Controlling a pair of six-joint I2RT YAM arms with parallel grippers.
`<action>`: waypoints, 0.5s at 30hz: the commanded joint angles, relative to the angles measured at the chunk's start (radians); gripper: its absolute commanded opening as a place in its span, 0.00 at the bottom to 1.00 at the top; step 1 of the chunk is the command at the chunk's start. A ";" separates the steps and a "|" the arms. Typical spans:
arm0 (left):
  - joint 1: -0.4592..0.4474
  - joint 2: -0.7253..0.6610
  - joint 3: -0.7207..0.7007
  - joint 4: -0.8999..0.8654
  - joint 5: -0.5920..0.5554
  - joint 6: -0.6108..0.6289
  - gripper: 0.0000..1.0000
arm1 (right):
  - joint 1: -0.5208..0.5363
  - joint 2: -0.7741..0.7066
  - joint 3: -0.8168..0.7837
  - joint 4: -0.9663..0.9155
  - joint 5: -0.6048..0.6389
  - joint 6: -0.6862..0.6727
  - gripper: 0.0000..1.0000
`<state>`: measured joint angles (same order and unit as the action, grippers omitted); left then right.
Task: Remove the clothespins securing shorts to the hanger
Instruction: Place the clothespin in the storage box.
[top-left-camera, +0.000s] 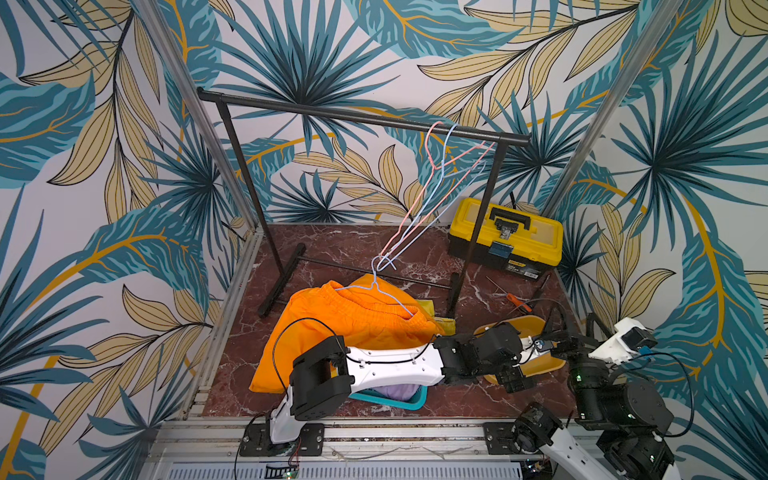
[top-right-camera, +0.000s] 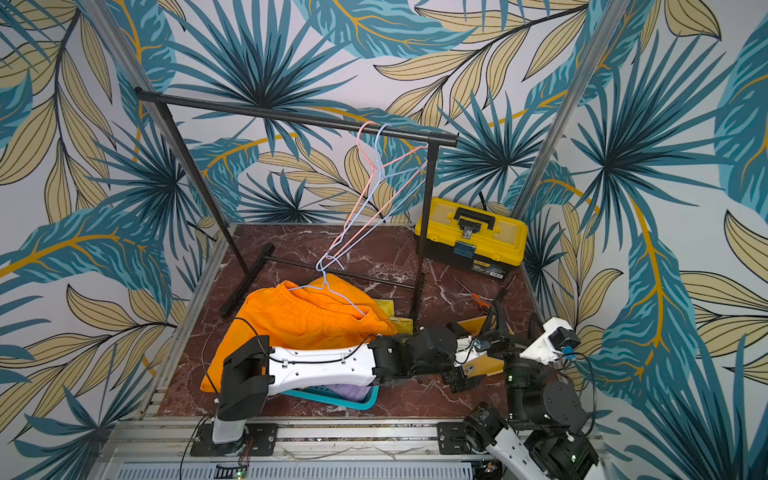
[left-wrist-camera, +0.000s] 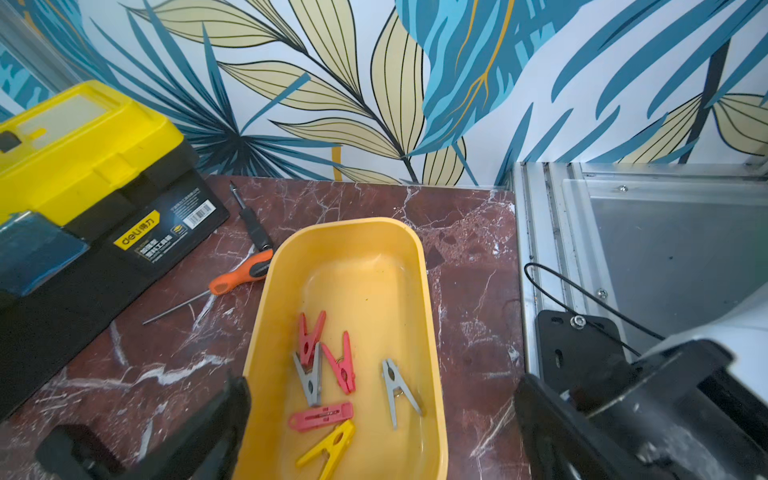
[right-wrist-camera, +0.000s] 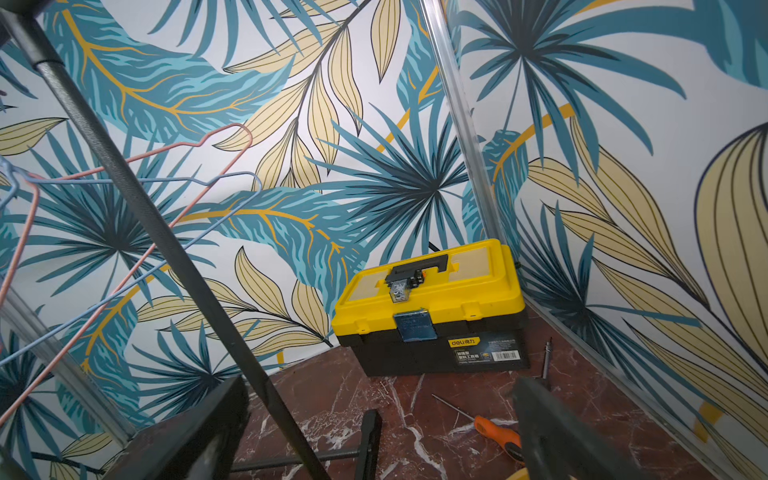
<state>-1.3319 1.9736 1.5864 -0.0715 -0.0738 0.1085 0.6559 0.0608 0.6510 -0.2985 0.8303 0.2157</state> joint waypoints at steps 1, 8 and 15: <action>0.000 -0.122 -0.030 0.058 -0.035 0.011 1.00 | -0.007 0.001 -0.013 -0.044 0.055 -0.021 1.00; -0.024 -0.245 -0.099 0.056 0.096 0.054 1.00 | -0.007 0.053 -0.007 -0.039 0.054 -0.020 1.00; -0.027 -0.361 -0.185 0.056 0.128 0.065 1.00 | -0.007 0.082 -0.008 -0.006 0.045 -0.025 1.00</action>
<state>-1.3594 1.6527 1.4406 -0.0238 0.0280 0.1574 0.6483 0.1337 0.6514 -0.3191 0.8742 0.2081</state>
